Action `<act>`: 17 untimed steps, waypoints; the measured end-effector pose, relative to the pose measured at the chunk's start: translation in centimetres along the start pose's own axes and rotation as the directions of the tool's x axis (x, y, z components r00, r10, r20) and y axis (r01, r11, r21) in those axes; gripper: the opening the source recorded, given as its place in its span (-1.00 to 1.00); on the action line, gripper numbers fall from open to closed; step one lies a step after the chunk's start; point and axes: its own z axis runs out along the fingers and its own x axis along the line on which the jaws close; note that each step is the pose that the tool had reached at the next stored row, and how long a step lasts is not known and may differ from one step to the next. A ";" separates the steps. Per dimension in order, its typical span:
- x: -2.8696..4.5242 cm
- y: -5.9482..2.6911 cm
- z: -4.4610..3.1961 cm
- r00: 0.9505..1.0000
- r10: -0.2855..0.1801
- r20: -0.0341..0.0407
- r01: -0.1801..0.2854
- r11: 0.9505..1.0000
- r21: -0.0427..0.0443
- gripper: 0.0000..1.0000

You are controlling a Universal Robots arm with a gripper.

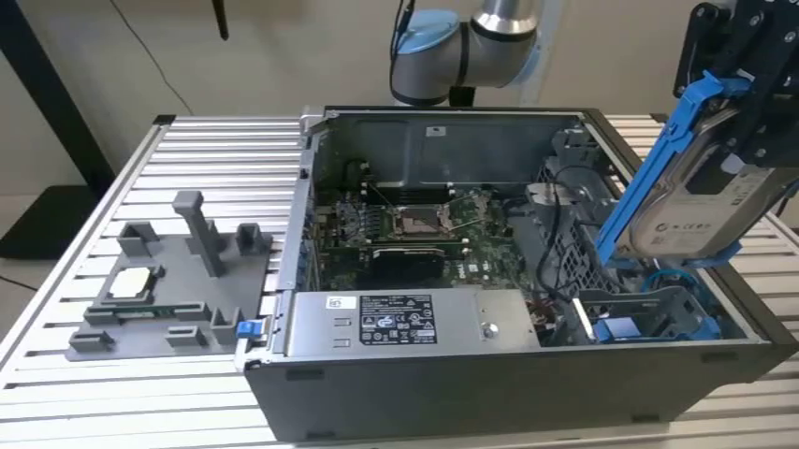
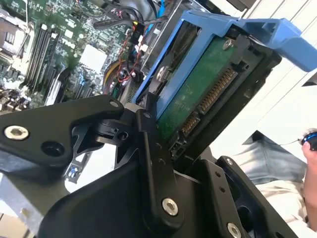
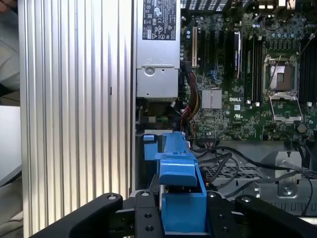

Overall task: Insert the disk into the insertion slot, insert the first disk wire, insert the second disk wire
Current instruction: 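Insert the disk into the insertion slot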

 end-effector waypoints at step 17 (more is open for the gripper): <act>0.05 -0.15 1.40 1.000 0.000 -0.001 0.000 1.000 0.000 -1.00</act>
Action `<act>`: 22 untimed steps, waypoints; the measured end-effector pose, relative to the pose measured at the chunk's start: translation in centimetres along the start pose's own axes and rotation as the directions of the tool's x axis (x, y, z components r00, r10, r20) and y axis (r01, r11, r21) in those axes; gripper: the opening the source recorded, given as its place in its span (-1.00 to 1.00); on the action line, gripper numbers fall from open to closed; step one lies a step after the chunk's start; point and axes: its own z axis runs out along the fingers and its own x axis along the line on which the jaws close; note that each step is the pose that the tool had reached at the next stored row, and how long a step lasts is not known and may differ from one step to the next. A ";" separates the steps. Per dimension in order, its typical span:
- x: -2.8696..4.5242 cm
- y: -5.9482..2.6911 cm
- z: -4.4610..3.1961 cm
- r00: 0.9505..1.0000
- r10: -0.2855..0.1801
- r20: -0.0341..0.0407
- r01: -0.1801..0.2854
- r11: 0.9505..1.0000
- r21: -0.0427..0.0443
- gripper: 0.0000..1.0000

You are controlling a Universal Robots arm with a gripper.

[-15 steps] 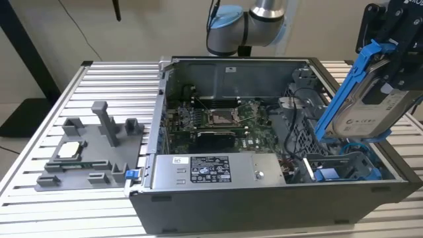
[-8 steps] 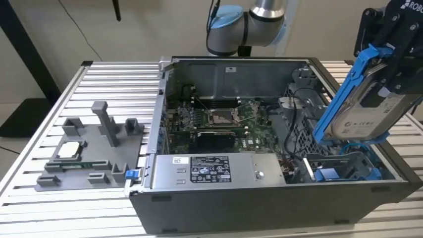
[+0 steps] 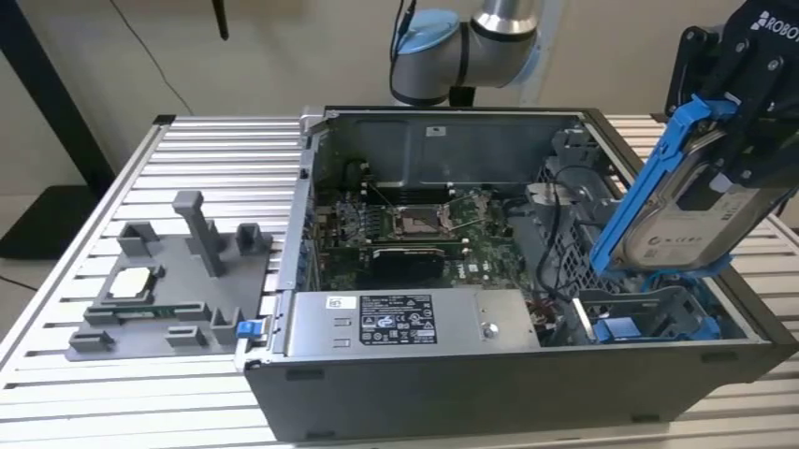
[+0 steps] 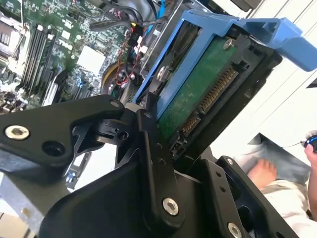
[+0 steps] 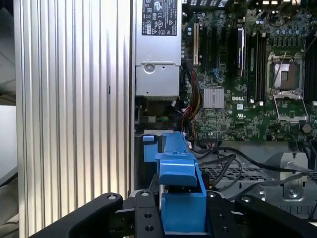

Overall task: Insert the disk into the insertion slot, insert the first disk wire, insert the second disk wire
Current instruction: 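Insert the disk into the insertion slot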

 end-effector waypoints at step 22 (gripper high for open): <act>0.83 -0.66 1.90 1.000 -0.004 0.000 0.004 1.000 0.000 -1.00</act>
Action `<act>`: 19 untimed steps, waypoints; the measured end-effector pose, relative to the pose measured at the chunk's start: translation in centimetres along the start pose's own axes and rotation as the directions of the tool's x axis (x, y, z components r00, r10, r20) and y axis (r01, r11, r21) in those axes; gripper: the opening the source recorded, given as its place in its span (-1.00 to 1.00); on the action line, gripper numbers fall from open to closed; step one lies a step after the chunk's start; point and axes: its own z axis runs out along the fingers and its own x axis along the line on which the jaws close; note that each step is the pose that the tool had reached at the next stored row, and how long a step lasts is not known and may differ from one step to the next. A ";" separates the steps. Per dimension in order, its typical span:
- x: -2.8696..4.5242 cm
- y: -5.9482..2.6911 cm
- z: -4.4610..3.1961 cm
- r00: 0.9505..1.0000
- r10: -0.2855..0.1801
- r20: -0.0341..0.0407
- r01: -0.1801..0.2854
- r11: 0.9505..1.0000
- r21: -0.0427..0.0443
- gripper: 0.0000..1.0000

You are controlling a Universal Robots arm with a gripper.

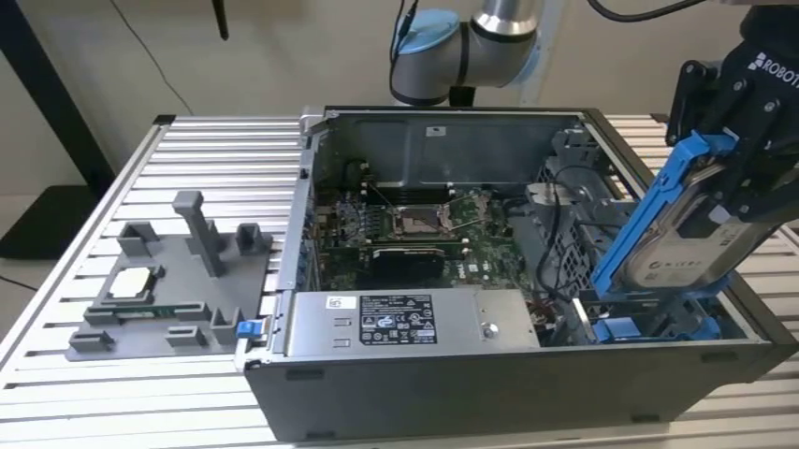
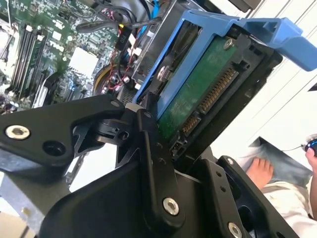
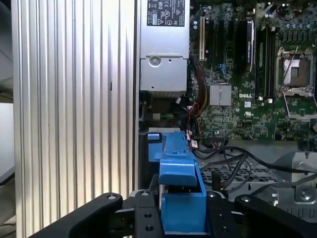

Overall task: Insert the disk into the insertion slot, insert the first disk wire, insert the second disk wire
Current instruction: 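Insert the disk into the insertion slot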

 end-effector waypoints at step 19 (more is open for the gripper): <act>-0.01 -0.26 1.22 1.000 -0.002 -0.001 0.002 1.000 0.000 -1.00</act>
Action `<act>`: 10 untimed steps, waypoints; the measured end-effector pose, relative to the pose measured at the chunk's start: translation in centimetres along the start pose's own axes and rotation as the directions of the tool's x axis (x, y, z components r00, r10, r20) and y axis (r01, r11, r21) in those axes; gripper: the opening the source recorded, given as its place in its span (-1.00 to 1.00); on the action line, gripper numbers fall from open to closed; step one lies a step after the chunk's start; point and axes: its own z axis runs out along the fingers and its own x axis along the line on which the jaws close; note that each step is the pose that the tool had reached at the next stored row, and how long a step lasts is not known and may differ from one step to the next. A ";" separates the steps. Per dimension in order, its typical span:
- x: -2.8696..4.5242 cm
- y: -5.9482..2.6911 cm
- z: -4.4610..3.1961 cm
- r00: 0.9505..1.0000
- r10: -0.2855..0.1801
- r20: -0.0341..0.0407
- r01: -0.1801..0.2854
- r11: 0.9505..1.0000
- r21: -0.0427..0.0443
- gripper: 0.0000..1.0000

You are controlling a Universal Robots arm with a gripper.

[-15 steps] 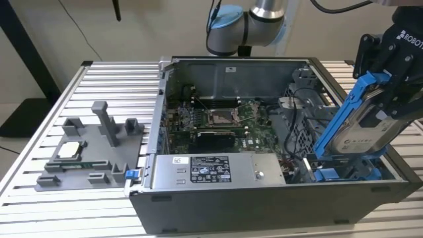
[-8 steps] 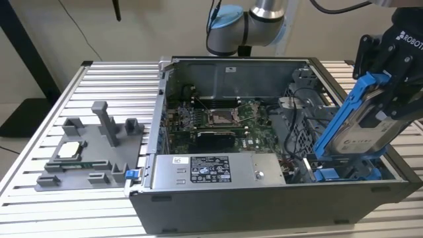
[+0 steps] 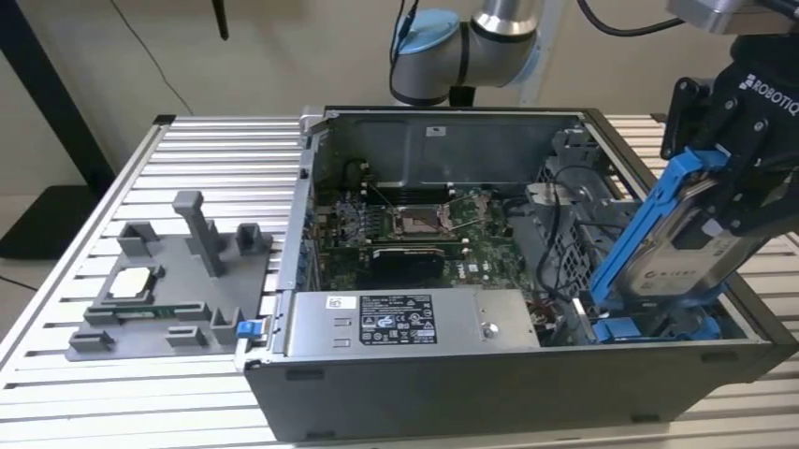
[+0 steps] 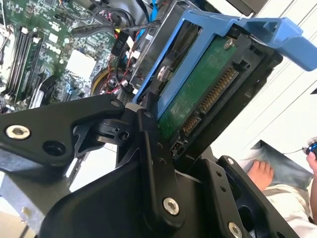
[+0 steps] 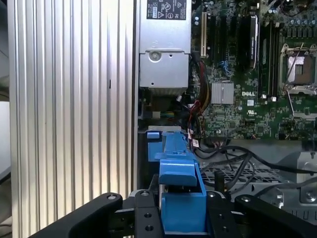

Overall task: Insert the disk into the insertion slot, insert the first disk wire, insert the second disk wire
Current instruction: 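Insert the disk into the insertion slot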

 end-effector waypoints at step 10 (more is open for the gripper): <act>0.00 -0.12 0.95 1.000 0.000 0.000 0.000 1.000 0.001 -1.00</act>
